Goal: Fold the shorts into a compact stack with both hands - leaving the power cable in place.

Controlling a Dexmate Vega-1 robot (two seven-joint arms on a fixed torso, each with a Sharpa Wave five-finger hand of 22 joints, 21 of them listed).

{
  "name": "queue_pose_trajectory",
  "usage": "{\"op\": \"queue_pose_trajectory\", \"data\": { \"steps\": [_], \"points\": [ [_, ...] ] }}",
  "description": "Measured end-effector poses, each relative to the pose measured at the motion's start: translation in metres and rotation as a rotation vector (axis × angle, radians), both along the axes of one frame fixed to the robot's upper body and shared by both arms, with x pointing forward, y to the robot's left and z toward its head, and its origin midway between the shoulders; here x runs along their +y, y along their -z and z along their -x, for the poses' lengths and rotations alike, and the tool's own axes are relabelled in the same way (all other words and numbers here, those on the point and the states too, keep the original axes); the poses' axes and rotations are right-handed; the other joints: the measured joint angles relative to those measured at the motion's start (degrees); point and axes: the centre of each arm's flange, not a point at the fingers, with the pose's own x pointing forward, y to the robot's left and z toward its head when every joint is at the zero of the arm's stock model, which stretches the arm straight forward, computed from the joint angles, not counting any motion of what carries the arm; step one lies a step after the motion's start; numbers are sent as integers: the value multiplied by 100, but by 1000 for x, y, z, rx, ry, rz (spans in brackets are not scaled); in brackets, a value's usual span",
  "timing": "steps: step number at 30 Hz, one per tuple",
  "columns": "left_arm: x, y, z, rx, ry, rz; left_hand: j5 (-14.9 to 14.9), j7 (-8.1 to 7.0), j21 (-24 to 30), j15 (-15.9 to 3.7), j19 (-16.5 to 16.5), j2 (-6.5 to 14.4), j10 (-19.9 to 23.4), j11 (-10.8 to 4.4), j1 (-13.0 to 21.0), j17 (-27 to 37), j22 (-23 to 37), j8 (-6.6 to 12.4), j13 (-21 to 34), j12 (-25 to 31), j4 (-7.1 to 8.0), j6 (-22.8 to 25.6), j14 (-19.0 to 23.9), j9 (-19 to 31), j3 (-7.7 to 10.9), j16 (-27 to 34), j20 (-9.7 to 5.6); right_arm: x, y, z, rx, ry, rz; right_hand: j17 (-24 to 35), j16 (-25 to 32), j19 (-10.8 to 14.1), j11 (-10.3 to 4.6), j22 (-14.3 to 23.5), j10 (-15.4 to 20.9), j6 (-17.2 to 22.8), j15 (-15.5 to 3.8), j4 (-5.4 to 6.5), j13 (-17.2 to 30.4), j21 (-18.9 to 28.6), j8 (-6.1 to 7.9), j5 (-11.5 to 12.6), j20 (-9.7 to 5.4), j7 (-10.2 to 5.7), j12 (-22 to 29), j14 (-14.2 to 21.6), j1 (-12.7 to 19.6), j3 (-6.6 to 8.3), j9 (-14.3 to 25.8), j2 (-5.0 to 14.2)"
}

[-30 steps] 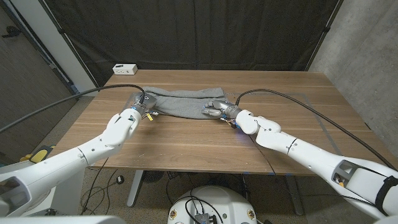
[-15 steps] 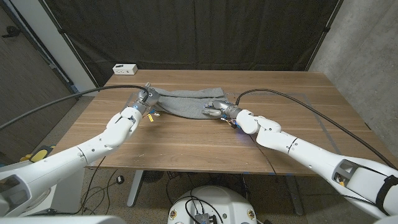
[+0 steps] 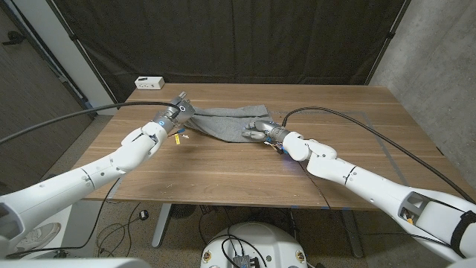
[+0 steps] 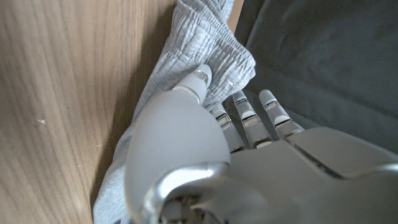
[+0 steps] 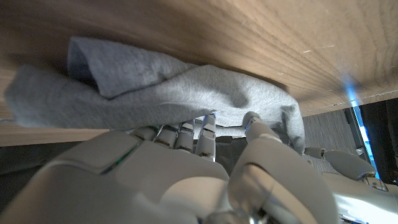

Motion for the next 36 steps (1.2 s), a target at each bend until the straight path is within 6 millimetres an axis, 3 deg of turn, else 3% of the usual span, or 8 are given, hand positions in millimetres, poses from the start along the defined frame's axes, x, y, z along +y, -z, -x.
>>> {"op": "queue_pose_trajectory", "data": {
  "steps": [16,20,21,29,30,33,34,36],
  "points": [
    [-5,-32,10,-39,37,-309,-88,-55,44,0,-9,13,-22,-21,-61,27,1,43,80,-86,45,-35,-1,18,92,-44,-71,3,1,2,-1,-8,-2,1,0,-1,0,0,-1,0,0,-23,0,-32,-45,0,0,0,0,0,0,23,10,0],
    [-10,-23,10,-21,57,-373,-121,-79,75,0,21,13,-22,-21,-61,27,1,43,91,-86,45,-59,-1,18,92,-44,-101,3,2,2,1,-8,-3,1,0,0,0,1,-1,-1,0,-23,0,-49,-45,0,1,0,0,0,0,23,10,0],
    [-8,-47,12,-56,47,-404,-133,-85,79,0,21,13,-22,-21,-61,27,1,43,97,-87,45,-66,-1,18,92,-44,-101,4,2,2,-2,-10,-5,0,0,0,0,1,-1,-1,0,-23,0,-50,-45,0,0,0,-10,0,0,23,10,0],
    [-15,-36,11,-33,82,-518,-133,-85,78,0,21,13,-22,-21,-60,27,1,65,116,-91,45,-66,-1,17,92,-44,-101,4,3,1,2,-9,-6,1,0,0,0,5,-1,-1,0,-24,0,-87,-45,0,1,0,-33,-1,0,25,10,-1],
    [-14,-63,11,-72,70,-536,-133,-85,78,0,21,13,-23,-20,-60,40,1,65,134,-91,45,-66,-1,17,92,-44,-101,4,3,1,0,-13,-11,1,0,-1,0,5,-1,-1,0,-40,0,-88,-73,0,1,0,-33,-1,1,40,9,-1],
    [-17,-56,11,-61,89,-582,-133,-97,78,0,-10,13,-23,-20,-60,54,2,65,138,-114,45,-55,-1,17,92,-44,-131,4,4,1,1,-11,-11,1,-39,-1,0,5,-1,-1,0,-47,0,-98,-89,0,1,0,-33,0,1,47,10,-1],
    [-19,-74,11,-88,86,-597,-133,-97,81,0,-10,13,-23,-20,-61,53,2,65,140,-129,45,-55,-1,16,92,-44,-132,4,4,1,2,-15,-14,1,-39,-1,0,5,-1,-1,0,-47,0,-98,-89,0,1,0,-33,-1,1,47,9,-1],
    [-21,-74,11,-87,95,-623,-168,-97,100,0,12,29,-23,-21,-77,53,1,65,142,-130,37,-55,-1,16,100,-44,-153,4,5,1,3,-15,-15,1,-39,-1,0,5,-1,21,0,-47,0,-98,-89,0,1,-22,-33,-1,0,47,9,-1]
  ]
}}
